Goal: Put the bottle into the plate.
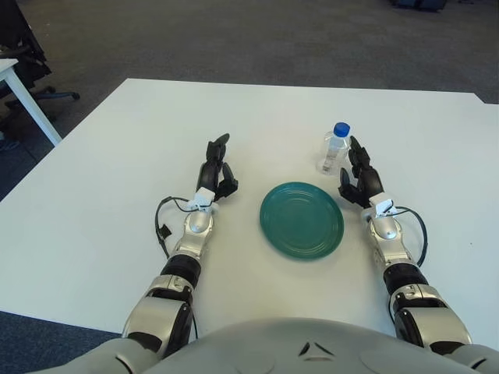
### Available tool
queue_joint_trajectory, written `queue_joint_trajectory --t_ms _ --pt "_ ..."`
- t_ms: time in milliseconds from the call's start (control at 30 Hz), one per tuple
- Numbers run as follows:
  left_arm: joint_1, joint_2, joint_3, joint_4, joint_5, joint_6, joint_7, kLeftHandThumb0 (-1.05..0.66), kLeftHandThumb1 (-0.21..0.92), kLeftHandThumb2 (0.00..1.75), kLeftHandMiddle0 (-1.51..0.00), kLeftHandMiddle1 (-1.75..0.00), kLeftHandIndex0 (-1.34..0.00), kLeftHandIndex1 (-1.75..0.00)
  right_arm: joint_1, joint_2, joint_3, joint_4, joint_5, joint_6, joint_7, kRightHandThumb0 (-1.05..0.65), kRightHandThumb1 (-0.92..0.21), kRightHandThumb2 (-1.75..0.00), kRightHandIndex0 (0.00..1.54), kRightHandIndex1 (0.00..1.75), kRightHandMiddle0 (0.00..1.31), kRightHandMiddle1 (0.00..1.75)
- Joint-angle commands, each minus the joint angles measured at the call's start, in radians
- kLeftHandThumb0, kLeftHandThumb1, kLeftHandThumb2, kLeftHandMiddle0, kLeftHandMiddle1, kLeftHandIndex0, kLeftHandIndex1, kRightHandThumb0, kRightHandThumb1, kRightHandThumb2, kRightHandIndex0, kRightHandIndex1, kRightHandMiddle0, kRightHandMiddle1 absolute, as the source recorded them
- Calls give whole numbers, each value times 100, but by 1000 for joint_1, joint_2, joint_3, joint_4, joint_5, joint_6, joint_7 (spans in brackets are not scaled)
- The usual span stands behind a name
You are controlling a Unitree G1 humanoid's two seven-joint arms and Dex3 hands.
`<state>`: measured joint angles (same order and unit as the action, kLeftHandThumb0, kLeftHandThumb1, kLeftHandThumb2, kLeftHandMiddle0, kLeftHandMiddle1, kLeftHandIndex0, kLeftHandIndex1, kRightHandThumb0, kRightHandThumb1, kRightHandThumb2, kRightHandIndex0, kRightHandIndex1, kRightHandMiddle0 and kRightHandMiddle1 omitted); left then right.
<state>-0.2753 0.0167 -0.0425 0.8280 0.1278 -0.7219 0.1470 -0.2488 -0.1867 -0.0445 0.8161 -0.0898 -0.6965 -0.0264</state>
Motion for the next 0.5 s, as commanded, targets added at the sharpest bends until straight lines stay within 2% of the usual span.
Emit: queue_joint_trajectory --t_ms 0,300,467 --pt "137 21 -15 137 41 -32 12 -105 92 120 -23 0 0 -59 51 6 5 115 -14 26 -9 -105 -92 -86 0 0 0 0" --pt "129 17 -17 157 27 -49 -2 -105 92 119 -21 0 0 -53 13 -3 11 135 -8 47 14 -105 -92 -85 0 0 0 0" --pt "127 13 -15 165 22 -56 -2 -105 92 118 -19 0 0 -48 -6 15 8 106 15 62 40 -105 -92 -83 0 0 0 0"
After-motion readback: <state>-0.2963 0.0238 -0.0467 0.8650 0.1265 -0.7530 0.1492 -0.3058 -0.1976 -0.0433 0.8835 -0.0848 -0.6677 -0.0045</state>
